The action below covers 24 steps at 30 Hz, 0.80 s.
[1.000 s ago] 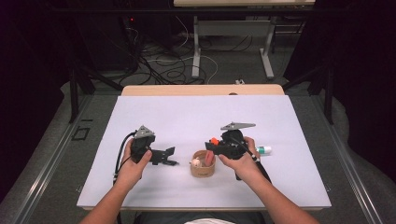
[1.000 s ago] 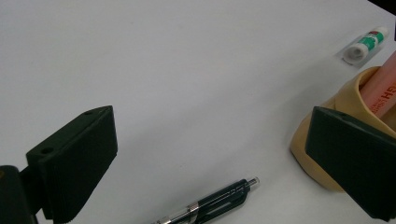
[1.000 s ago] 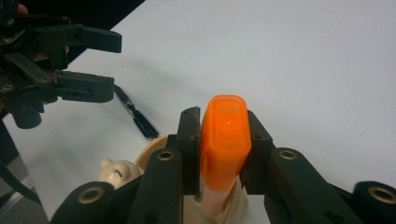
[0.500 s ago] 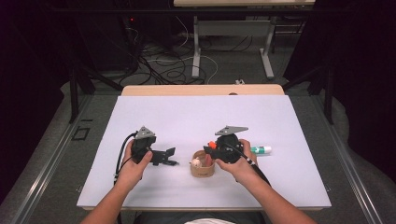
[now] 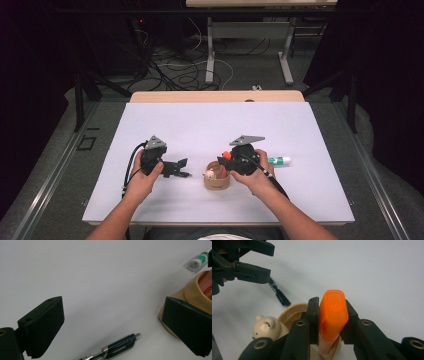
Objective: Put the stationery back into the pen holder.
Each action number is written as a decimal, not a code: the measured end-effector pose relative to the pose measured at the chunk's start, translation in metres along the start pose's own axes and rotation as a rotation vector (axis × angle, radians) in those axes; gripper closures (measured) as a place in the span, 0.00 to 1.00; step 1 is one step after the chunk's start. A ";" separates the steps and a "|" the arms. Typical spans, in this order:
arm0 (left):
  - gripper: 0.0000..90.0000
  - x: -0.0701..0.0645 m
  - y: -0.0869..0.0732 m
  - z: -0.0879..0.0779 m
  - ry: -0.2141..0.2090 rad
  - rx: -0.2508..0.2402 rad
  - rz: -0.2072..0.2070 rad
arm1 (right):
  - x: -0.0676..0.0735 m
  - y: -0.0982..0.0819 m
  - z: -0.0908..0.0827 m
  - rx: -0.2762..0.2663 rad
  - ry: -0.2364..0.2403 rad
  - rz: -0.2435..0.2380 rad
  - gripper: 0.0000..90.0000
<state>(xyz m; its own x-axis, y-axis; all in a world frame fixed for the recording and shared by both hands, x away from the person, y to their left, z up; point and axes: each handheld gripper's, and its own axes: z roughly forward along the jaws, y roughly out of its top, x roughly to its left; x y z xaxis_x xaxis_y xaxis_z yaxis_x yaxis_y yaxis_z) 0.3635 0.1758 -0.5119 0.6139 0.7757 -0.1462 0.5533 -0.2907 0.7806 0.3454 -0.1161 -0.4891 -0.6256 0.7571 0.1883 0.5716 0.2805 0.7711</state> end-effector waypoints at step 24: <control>0.05 0.001 0.000 0.000 0.005 0.017 0.005 | 0.002 0.008 -0.001 -0.017 0.015 -0.026 0.65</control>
<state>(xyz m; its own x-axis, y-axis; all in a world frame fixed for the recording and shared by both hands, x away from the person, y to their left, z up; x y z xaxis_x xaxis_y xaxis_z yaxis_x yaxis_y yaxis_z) 0.3640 0.1768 -0.5122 0.6137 0.7771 -0.1395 0.5597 -0.3036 0.7711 0.3481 -0.1136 -0.4822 -0.6481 0.7405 0.1777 0.5461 0.2894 0.7861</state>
